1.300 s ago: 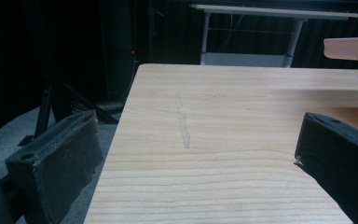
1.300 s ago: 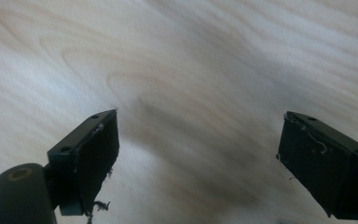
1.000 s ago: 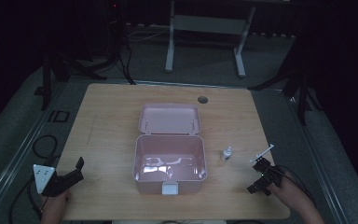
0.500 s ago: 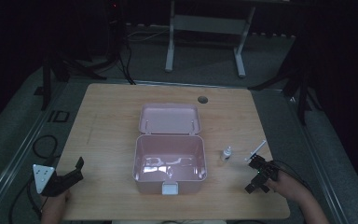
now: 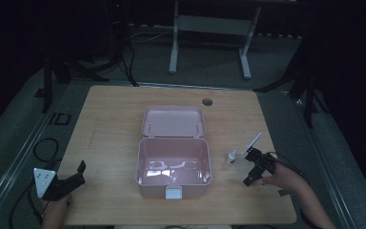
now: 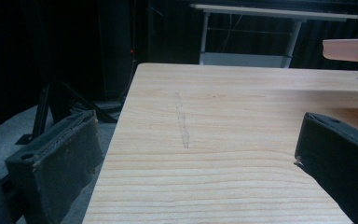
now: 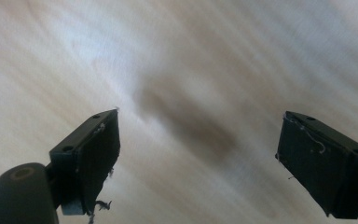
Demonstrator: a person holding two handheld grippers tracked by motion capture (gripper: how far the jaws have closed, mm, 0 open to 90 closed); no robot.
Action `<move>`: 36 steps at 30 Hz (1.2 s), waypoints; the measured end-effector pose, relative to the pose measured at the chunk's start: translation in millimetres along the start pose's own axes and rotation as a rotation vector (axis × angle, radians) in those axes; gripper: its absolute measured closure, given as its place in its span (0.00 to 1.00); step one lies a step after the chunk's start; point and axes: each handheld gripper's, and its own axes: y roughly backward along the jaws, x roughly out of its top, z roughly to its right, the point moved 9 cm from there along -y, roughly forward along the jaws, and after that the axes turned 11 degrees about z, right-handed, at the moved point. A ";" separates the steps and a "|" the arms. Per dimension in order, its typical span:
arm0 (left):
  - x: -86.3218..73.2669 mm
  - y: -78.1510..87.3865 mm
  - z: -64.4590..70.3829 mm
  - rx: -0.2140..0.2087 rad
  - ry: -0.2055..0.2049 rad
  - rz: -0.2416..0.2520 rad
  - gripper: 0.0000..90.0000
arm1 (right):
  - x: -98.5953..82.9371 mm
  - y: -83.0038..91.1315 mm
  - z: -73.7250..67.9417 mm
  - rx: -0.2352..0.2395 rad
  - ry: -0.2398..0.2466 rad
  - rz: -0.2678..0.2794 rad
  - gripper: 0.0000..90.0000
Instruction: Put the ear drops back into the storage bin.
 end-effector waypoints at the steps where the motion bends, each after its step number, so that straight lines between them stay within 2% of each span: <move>1: 0.0 -0.1 0.1 0.000 0.000 0.000 0.01 | 3.3 0.0 1.1 -0.005 0.000 -0.001 0.14; 5: -0.1 0.0 0.1 -0.002 0.001 -0.001 0.01 | 12.8 -0.5 1.7 -0.007 -0.001 0.003 0.14; 6: -0.1 0.0 0.1 -0.003 0.001 -0.002 0.01 | 21.8 -0.9 1.9 -0.011 -0.004 0.010 0.14; 10: -0.1 -0.1 0.2 -0.004 0.001 -0.001 0.01 | 36.6 -0.6 2.7 -0.021 -0.011 0.021 0.14; 18: -0.2 -0.1 0.3 -0.008 0.000 -0.003 0.01 | 62.4 -3.0 1.0 -0.001 -0.015 0.033 0.17; 25: -0.2 -0.1 0.5 -0.010 0.000 -0.004 0.00 | 77.8 -9.2 -4.7 0.017 0.003 0.022 0.27; 31: -0.2 -0.1 0.4 -0.011 0.001 -0.004 0.01 | 85.6 -14.0 -2.9 -0.004 0.026 -0.017 0.47; 34: -0.2 -0.1 0.5 -0.012 0.001 -0.004 0.01 | 88.2 -16.0 -2.0 -0.002 0.012 -0.025 0.56; 36: -0.3 -0.3 0.5 -0.011 0.001 -0.006 0.01 | 89.0 -17.6 -1.9 0.008 0.003 -0.034 0.58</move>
